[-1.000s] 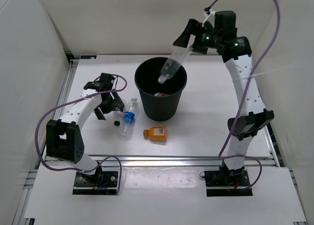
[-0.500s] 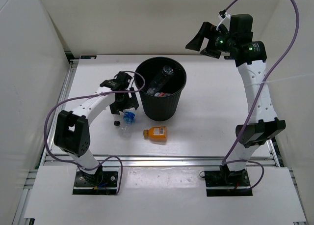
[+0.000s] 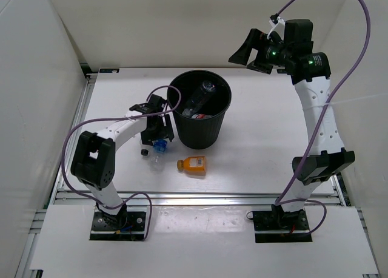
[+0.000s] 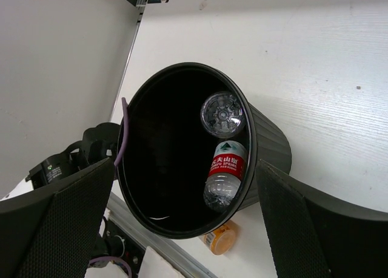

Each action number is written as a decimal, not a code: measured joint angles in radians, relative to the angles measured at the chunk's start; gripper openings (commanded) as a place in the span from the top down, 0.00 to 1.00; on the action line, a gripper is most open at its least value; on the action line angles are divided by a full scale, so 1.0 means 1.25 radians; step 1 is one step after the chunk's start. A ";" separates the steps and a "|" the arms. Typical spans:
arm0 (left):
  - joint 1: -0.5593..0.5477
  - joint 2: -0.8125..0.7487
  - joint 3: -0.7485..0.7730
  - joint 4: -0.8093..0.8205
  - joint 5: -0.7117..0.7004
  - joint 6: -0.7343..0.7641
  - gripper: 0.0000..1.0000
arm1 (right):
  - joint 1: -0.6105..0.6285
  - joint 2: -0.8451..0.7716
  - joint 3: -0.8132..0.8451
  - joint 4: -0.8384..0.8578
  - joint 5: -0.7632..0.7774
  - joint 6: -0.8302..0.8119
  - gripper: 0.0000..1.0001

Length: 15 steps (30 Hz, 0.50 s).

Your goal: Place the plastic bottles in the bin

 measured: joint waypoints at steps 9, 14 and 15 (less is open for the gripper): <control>0.000 0.016 -0.038 0.020 0.024 0.008 0.25 | 0.000 -0.008 -0.016 -0.001 -0.005 -0.004 0.00; 0.000 0.015 -0.043 0.020 0.029 0.013 0.44 | 0.000 -0.010 -0.019 0.000 -0.005 -0.007 0.00; 0.000 0.014 -0.042 0.018 0.029 0.012 0.46 | 0.000 -0.012 -0.023 0.001 -0.005 -0.007 0.00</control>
